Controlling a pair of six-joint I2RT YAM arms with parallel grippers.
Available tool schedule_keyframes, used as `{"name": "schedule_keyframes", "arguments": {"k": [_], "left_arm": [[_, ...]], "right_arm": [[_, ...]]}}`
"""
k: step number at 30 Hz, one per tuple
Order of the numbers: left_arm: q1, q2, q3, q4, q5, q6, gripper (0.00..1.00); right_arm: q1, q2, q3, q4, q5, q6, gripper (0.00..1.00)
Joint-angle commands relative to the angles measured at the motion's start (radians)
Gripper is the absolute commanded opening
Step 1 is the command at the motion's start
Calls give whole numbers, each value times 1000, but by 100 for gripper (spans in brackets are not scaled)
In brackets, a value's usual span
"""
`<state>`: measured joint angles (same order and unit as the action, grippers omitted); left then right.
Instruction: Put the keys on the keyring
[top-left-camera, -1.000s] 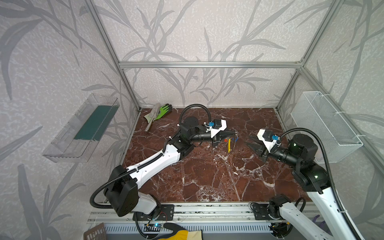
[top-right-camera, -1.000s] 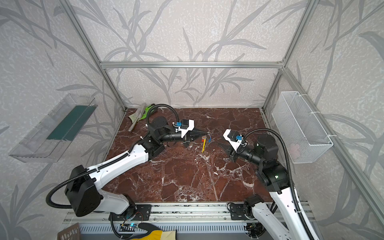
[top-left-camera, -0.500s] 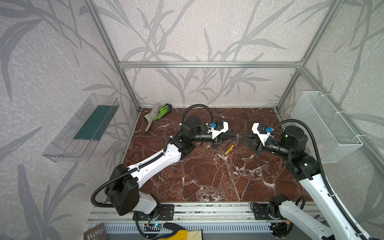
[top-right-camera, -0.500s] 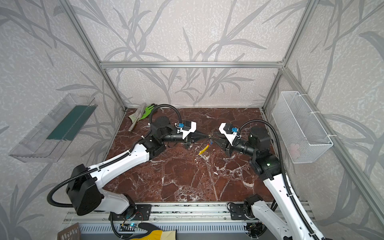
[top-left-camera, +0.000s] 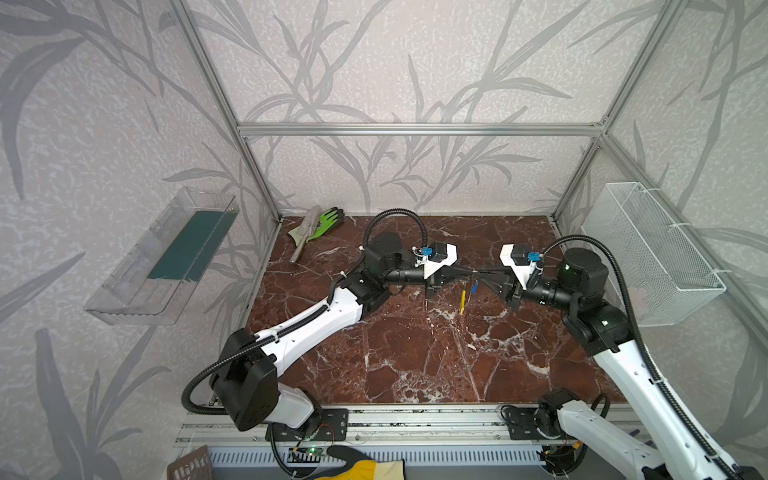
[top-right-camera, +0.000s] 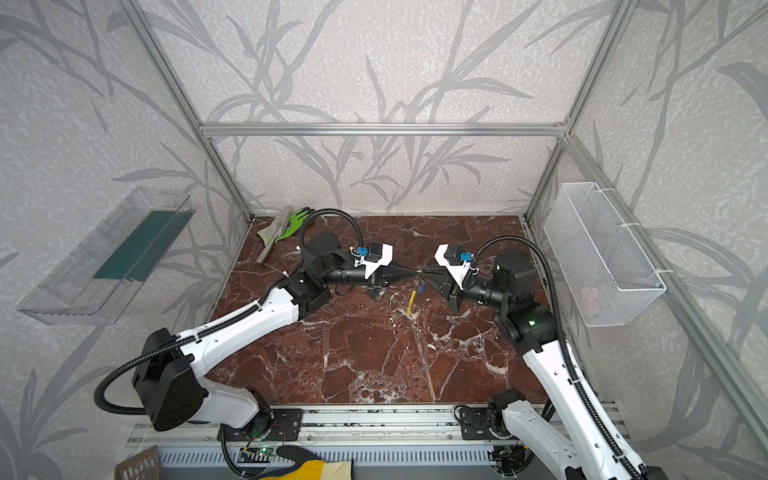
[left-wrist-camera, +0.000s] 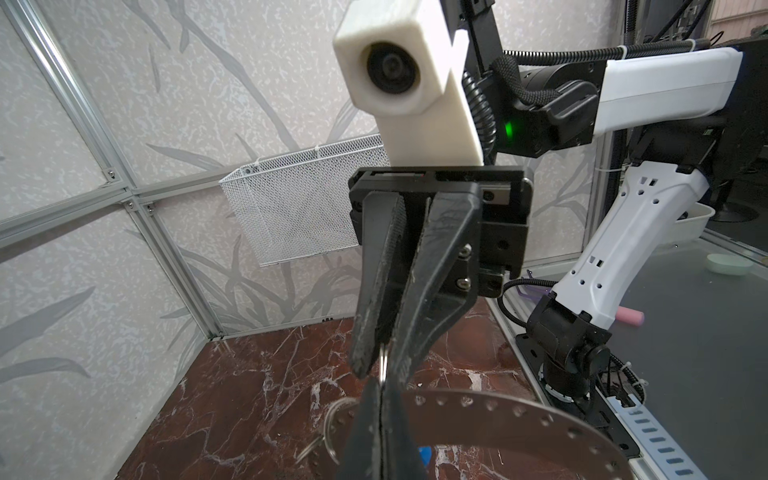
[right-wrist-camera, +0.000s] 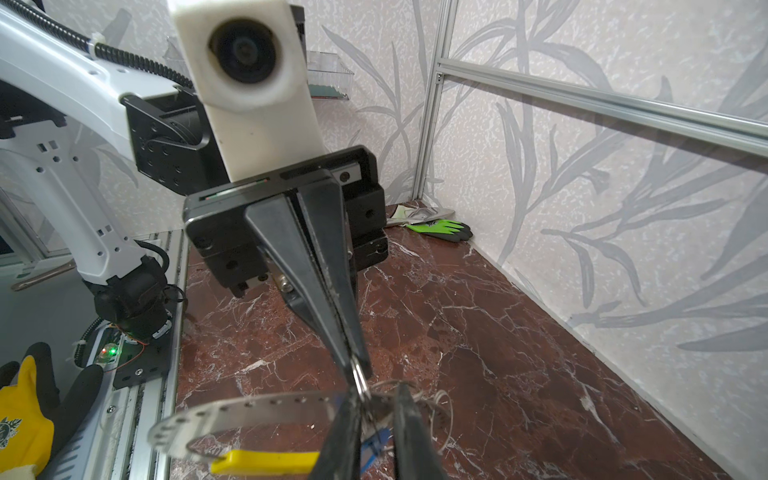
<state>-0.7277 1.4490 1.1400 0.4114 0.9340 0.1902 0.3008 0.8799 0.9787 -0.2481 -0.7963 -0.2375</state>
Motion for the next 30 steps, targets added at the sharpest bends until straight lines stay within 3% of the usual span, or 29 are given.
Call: {"name": "schedule_keyframes", "arguments": {"k": [1, 9, 14, 21, 25, 30], "left_arm": [[-7, -7, 36, 29, 30, -3, 0], [-7, -5, 42, 9, 7, 7, 0], [-13, -29, 116, -278, -73, 238, 19], [-52, -11, 244, -647, -186, 552, 22], [-78, 9, 297, -755, -229, 635, 22], [-99, 24, 314, -764, -239, 640, 22]], "right_arm": [[-2, -9, -5, 6, -28, 1, 13], [-2, -2, 3, 0, -57, 5, 0], [-2, 13, 72, -190, -16, -79, 0], [0, 63, 173, -425, 24, -166, 0], [1, 81, 204, -478, 26, -183, 0], [9, 90, 215, -490, 26, -187, 0]]}}
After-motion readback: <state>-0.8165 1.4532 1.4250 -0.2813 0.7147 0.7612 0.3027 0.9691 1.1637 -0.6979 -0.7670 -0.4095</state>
